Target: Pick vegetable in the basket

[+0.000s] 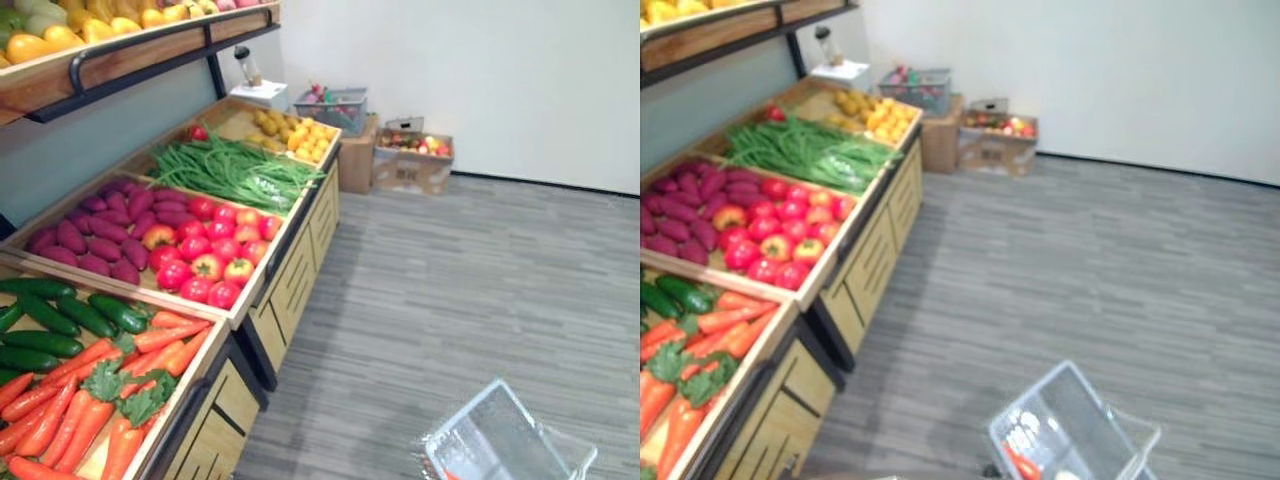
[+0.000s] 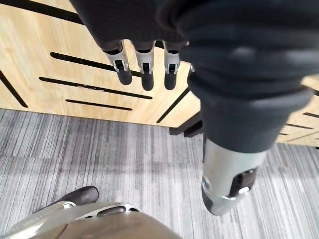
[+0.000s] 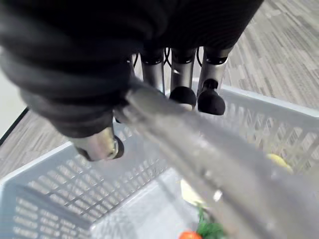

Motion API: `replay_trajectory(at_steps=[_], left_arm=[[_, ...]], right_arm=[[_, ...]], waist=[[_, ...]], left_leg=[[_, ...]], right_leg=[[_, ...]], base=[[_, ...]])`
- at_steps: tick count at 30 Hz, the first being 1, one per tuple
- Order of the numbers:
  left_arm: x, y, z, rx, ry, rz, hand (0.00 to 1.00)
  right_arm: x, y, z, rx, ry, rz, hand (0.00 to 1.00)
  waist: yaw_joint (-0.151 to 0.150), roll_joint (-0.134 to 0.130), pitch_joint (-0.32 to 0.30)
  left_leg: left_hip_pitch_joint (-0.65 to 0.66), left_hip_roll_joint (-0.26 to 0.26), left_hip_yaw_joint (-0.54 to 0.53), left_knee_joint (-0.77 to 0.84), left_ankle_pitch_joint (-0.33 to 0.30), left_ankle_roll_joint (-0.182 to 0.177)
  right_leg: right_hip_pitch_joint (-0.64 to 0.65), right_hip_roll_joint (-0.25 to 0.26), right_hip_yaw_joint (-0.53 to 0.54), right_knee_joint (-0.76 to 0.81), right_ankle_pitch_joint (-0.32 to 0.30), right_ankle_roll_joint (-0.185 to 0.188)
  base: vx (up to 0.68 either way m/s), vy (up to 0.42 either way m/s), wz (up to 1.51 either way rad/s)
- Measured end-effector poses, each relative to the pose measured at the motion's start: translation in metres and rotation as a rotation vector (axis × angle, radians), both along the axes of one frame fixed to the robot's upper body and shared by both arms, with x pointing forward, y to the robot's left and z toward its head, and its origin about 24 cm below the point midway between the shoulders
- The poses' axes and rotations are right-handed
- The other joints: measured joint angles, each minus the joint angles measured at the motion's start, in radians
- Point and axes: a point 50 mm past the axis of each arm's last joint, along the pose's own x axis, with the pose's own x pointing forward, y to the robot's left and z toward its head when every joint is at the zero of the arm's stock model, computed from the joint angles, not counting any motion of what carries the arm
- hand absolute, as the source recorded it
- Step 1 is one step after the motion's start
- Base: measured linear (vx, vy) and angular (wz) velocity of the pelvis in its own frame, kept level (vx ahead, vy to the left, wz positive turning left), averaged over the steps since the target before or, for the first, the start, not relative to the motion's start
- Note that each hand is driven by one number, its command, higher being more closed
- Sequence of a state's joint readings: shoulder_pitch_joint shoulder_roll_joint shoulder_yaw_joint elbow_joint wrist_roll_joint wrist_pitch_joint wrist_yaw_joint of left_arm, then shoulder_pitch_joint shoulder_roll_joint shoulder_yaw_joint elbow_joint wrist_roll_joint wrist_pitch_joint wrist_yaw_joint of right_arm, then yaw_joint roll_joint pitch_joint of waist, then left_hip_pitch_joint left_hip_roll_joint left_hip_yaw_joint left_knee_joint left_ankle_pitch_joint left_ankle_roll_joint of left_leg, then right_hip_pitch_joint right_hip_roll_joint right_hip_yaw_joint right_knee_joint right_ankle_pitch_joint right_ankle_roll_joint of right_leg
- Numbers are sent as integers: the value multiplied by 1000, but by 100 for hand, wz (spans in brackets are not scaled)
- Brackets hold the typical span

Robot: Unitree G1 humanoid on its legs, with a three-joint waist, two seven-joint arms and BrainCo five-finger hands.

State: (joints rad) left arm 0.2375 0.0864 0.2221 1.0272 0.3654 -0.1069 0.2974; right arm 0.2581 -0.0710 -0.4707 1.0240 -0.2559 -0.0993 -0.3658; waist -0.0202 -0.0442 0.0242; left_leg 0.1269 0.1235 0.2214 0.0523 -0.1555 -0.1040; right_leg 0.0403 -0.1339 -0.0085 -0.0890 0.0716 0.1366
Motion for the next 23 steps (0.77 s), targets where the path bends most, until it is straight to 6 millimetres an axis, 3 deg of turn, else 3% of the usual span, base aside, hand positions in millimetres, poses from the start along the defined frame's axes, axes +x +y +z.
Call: replay_trajectory(at_steps=[6,10,23], left_arm=[[-12,-4,-4,-46,42,67,0],[-13,-3,-5,-68,44,86,0],[-14,-7,-8,-109,65,78,0]], right_arm=[[-27,13,-9,92,59,-161,100],[-34,16,-10,113,74,-199,100],[-40,19,-11,152,85,-215,100]], waist=[[-2,13,-15],[-1,11,-15],[0,12,-23]], left_leg=[[26,2,-1,-17,5,-4],[27,3,-1,-18,5,-4],[36,3,-12,-34,11,-8]], right_leg=[[17,4,-1,0,0,0],[18,6,-1,-1,-1,-1],[31,8,-13,-13,-1,-1]], base=[[0,0,0],[0,0,0],[4,-1,1]])
